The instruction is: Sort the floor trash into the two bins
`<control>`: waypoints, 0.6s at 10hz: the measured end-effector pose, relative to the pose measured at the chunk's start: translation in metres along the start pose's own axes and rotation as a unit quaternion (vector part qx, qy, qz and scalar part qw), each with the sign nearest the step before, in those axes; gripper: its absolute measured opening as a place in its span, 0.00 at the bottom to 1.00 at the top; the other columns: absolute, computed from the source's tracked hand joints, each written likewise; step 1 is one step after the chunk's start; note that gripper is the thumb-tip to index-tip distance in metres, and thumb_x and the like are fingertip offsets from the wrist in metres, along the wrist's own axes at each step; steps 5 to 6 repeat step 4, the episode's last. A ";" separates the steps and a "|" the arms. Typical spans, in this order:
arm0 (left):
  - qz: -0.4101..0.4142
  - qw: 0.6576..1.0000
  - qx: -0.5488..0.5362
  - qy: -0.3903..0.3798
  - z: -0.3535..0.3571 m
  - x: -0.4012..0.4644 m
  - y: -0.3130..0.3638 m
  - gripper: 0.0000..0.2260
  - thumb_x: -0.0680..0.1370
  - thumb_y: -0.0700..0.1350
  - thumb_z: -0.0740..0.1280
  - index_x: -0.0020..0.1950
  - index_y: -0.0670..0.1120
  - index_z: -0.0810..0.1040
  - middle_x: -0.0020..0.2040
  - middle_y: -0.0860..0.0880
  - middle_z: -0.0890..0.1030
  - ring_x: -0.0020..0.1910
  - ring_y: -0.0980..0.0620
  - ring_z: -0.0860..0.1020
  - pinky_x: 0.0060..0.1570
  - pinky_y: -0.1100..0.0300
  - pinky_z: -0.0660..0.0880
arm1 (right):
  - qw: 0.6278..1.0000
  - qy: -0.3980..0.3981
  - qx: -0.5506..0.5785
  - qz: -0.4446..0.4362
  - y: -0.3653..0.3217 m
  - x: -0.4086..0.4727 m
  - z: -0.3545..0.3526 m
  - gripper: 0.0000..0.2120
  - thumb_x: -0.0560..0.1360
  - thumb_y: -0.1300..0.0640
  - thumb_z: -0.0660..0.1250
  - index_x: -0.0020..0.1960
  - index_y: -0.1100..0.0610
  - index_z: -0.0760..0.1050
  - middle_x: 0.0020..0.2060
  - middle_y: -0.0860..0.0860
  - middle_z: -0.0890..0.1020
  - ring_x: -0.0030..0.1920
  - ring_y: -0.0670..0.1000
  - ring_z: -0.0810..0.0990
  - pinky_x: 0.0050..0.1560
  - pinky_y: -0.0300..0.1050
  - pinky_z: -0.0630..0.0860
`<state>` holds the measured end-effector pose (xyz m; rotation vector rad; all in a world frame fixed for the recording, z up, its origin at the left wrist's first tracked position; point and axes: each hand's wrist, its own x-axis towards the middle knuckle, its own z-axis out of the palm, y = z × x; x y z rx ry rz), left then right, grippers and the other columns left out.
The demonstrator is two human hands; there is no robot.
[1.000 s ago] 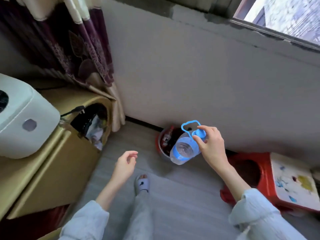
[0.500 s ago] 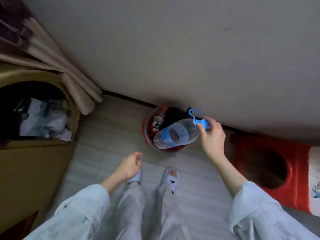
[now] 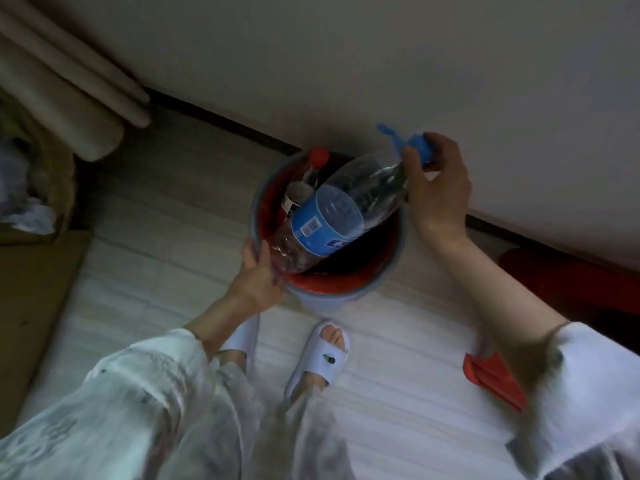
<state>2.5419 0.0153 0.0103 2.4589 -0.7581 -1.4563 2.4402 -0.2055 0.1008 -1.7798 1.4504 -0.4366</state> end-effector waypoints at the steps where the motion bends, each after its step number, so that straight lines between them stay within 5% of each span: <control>1: 0.008 1.000 0.012 0.015 0.008 -0.005 0.000 0.36 0.76 0.38 0.63 0.75 0.36 0.42 0.75 0.36 0.38 0.74 0.40 0.55 0.68 0.57 0.61 | 0.999 0.020 0.032 0.019 0.004 0.005 0.010 0.16 0.78 0.54 0.63 0.63 0.58 0.71 0.49 0.50 0.75 0.54 0.52 0.74 0.42 0.21 0.65; 2: -0.004 1.000 0.012 0.000 0.001 -0.010 0.000 0.37 0.76 0.38 0.63 0.76 0.40 0.42 0.76 0.40 0.38 0.75 0.43 0.55 0.66 0.54 0.65 | 0.995 0.048 0.068 0.052 0.005 -0.004 0.008 0.16 0.78 0.57 0.62 0.64 0.60 0.71 0.53 0.53 0.77 0.55 0.51 0.74 0.48 0.25 0.68; 3: -0.004 0.999 0.035 -0.022 -0.011 -0.011 0.003 0.35 0.77 0.38 0.62 0.76 0.40 0.43 0.76 0.40 0.41 0.76 0.46 0.50 0.70 0.61 0.55 | 0.993 0.031 0.052 0.103 0.013 -0.016 -0.002 0.18 0.80 0.55 0.58 0.69 0.57 0.67 0.60 0.54 0.76 0.61 0.53 0.73 0.61 0.42 0.70; 4: 0.011 0.999 0.036 -0.012 -0.029 -0.018 0.015 0.33 0.76 0.38 0.62 0.76 0.40 0.47 0.76 0.40 0.51 0.75 0.45 0.54 0.70 0.62 0.53 | 0.988 -0.006 0.011 0.156 0.014 -0.018 -0.019 0.20 0.80 0.54 0.58 0.71 0.56 0.64 0.65 0.53 0.73 0.63 0.52 0.73 0.63 0.41 0.67; 6: 0.011 0.999 0.036 -0.012 -0.029 -0.018 0.015 0.33 0.76 0.38 0.62 0.76 0.40 0.47 0.76 0.40 0.51 0.75 0.45 0.54 0.70 0.62 0.53 | 0.988 -0.006 0.011 0.156 0.014 -0.018 -0.019 0.20 0.80 0.54 0.58 0.71 0.56 0.64 0.65 0.53 0.73 0.63 0.52 0.73 0.63 0.41 0.67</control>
